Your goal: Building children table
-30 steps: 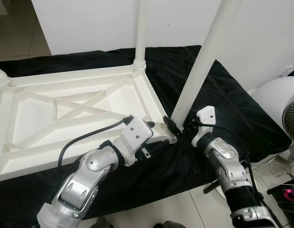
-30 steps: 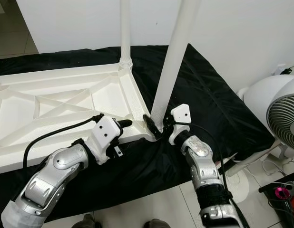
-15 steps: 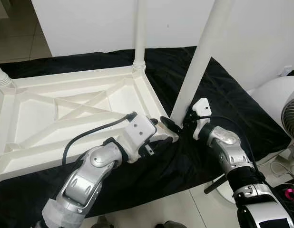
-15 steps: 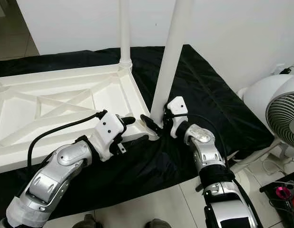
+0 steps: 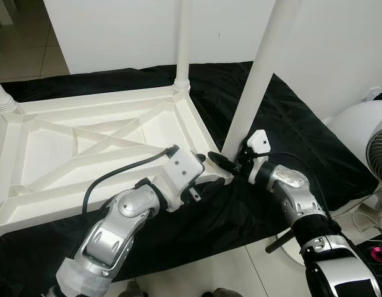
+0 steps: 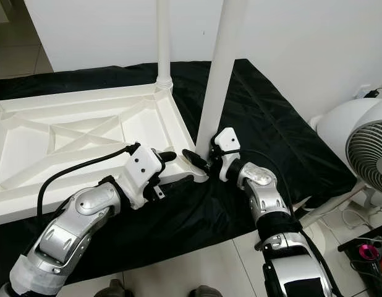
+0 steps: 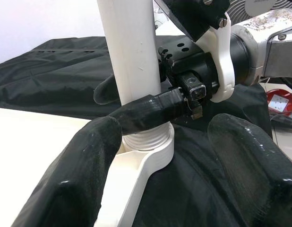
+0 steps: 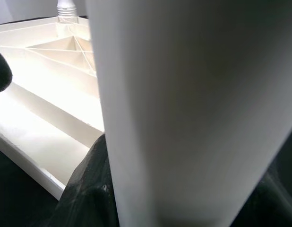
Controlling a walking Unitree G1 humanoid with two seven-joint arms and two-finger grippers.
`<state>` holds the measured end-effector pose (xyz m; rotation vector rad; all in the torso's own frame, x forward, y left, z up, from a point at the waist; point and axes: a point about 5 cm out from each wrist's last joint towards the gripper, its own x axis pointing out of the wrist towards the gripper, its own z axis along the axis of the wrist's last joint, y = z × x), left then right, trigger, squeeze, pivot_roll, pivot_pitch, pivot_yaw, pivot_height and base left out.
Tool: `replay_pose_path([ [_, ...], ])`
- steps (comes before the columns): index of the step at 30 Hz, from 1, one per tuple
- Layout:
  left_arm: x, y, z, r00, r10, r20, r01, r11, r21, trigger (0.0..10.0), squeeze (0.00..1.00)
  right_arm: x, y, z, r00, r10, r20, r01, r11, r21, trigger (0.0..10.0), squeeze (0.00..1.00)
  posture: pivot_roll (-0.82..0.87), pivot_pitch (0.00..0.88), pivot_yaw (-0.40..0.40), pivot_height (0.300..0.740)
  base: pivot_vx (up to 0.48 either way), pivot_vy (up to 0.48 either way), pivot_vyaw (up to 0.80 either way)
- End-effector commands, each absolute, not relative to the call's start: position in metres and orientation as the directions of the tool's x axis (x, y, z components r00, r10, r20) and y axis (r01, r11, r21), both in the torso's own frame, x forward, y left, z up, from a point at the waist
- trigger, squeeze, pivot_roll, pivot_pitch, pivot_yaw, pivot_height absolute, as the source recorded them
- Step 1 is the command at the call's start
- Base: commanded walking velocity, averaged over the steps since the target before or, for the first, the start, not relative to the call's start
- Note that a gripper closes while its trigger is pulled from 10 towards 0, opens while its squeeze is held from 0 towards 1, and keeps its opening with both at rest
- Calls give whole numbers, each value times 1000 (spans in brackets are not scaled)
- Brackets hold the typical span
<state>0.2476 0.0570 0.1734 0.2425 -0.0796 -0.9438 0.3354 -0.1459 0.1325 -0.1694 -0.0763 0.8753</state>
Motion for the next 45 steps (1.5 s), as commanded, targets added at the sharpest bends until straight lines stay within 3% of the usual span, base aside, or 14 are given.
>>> replay_pose_path([
  [1,250,56,173,606,-794,-46,777,579,247,10000,0,333,-150,120,654,755,-54,-753,642,-146,10000,0,-44,6,-17,740,0,0,0],
  [14,248,53,172,594,-804,-44,787,568,239,10000,0,335,-146,115,741,671,-33,-671,741,-9,10000,0,-49,6,-23,740,0,0,0],
  [24,247,52,171,593,-804,-43,787,568,239,10000,0,339,-142,119,825,565,-8,-565,824,-24,10000,0,-49,1,-32,740,0,0,0],
  [34,245,51,170,601,-798,-39,782,577,235,10000,0,326,-124,122,978,204,44,-207,976,63,10000,0,-47,6,-52,740,0,0,0],
  [37,249,53,170,621,-783,-31,765,597,244,10000,0,316,-112,120,999,14,35,-18,994,104,10000,0,-47,7,-53,740,0,0,0],
  [45,258,59,175,650,-760,-14,739,628,243,10000,0,303,-95,124,999,2,44,-6,995,103,10000,0,-56,3,-52,740,0,0,0],
])
